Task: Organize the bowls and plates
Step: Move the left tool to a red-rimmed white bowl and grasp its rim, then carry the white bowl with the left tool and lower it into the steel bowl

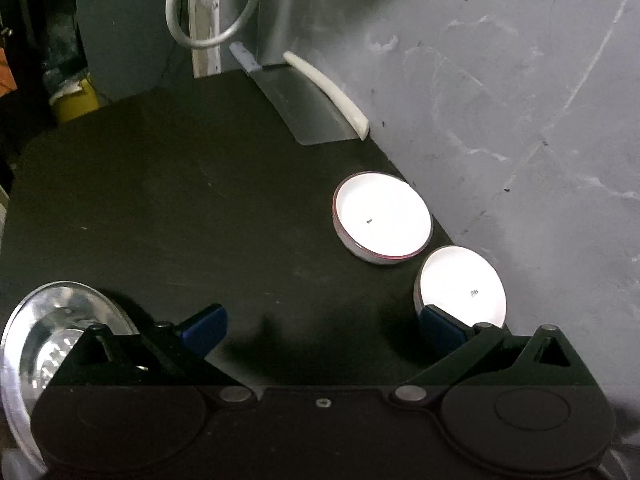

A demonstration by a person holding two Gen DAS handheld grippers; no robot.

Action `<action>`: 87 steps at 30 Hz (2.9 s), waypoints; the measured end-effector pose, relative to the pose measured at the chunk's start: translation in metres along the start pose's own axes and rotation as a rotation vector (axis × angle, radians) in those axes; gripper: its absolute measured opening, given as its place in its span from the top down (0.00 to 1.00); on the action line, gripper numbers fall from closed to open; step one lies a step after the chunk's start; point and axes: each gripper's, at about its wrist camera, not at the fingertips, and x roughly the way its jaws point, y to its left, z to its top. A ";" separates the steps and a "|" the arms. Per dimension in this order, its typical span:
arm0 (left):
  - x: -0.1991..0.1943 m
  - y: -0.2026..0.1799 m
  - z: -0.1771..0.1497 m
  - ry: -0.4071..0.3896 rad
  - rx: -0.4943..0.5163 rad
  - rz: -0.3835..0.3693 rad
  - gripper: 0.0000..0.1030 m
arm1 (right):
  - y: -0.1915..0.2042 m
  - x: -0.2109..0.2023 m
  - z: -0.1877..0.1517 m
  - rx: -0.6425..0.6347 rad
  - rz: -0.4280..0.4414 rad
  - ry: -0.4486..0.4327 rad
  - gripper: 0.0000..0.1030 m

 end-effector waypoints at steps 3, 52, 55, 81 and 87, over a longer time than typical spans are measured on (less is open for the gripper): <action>0.015 -0.005 0.007 0.016 -0.014 -0.023 0.01 | 0.000 0.006 -0.001 0.010 -0.003 0.014 0.23; 0.016 -0.036 -0.028 0.057 0.016 -0.219 0.88 | 0.006 -0.004 -0.001 -0.048 0.086 0.055 0.78; 0.000 -0.030 -0.034 0.029 0.004 -0.244 0.88 | 0.013 -0.022 -0.002 -0.072 0.091 0.027 0.78; -0.121 0.085 -0.105 -0.130 -0.155 -0.289 0.89 | 0.117 -0.123 -0.051 -0.378 0.236 0.023 0.78; -0.125 0.106 -0.123 -0.082 -0.175 -0.254 0.89 | 0.123 -0.122 -0.071 -0.434 0.274 0.126 0.77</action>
